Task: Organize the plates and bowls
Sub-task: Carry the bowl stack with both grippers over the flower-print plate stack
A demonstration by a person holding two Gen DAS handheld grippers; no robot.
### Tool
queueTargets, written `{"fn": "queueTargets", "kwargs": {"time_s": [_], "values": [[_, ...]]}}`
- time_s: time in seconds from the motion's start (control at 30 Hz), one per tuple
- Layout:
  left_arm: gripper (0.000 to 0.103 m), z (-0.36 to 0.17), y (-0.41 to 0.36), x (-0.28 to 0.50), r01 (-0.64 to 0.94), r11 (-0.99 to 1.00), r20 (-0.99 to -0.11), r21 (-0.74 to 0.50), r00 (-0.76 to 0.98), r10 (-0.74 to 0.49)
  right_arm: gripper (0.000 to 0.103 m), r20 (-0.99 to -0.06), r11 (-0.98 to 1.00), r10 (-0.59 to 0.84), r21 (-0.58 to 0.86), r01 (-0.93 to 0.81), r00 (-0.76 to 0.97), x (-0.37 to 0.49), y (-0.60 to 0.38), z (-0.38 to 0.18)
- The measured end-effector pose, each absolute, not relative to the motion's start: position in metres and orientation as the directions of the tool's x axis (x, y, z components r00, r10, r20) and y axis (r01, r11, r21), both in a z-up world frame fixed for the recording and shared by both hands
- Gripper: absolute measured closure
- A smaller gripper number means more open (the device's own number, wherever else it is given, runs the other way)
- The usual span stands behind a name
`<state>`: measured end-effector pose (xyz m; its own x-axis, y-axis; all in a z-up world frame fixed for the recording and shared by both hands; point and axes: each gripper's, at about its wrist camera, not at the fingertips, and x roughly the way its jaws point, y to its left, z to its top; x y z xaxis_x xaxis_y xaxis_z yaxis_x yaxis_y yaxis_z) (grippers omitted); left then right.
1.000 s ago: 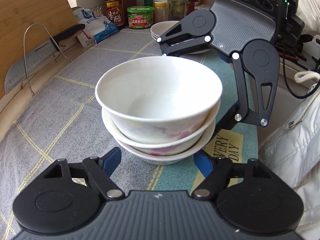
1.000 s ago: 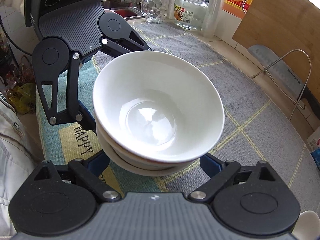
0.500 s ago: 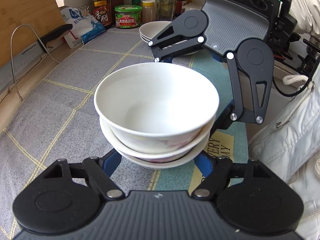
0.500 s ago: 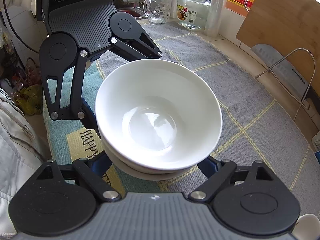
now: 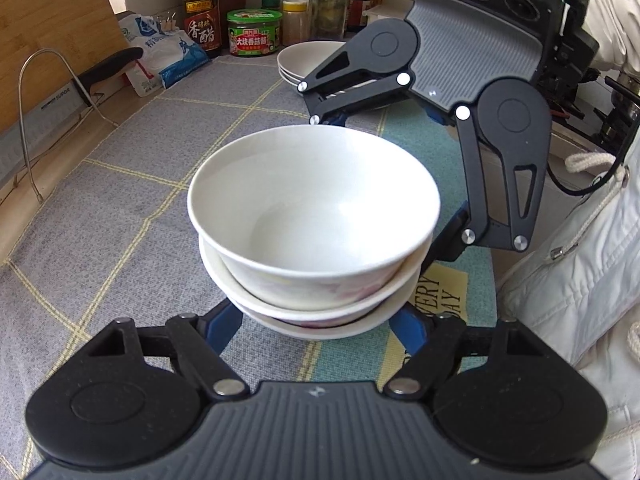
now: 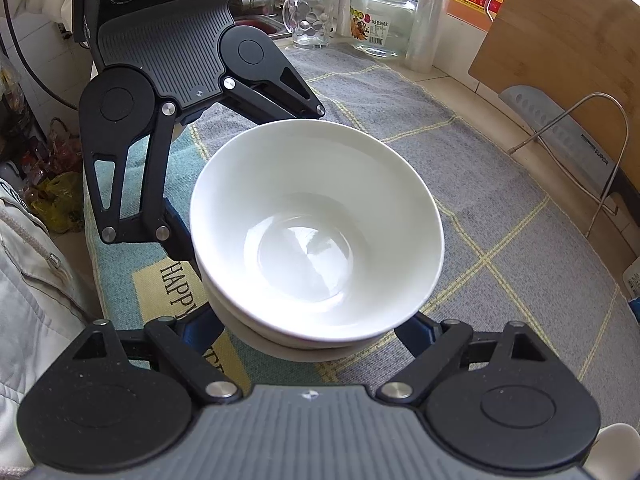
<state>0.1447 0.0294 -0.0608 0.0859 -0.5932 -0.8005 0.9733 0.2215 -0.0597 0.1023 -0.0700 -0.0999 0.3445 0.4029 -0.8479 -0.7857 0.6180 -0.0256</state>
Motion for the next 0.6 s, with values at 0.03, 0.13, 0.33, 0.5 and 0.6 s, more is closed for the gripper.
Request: {"fn": "queueTargets", "kwargs": {"time_s": [0.03,0.13,0.33,0.5,0.6], "values": [[0.024,-0.061,0.029,0.144,0.973,0.222,-0.802,-0.057,0.088,-0.591,0.010,-0.848,0.619,0.402,-0.028,-0.785,0.347,0.102,-0.070,-0.100],[0.024,-0.060,0.028,0.144,0.972,0.226,-0.806,-0.058,0.088,-0.585,0.010,-0.847,0.617,0.396,-0.041,-0.786,0.355,0.100,-0.069,-0.099],[0.024,-0.054,0.026,0.142,0.972,0.230,-0.803,-0.047,0.100,-0.587,0.010,-0.844,0.617,0.398,-0.042,-0.786,0.358,0.097,-0.073,-0.093],[0.024,-0.045,0.022,0.138,0.973,0.227,-0.804,-0.030,0.112,-0.585,0.010,-0.837,0.623,0.403,-0.044,-0.781,0.369,0.094,-0.077,-0.085],[0.024,-0.040,0.018,0.134,0.974,0.226,-0.804,-0.022,0.118,-0.584,0.010,-0.833,0.628,0.409,-0.040,-0.777,0.373,0.091,-0.081,-0.080]]}}
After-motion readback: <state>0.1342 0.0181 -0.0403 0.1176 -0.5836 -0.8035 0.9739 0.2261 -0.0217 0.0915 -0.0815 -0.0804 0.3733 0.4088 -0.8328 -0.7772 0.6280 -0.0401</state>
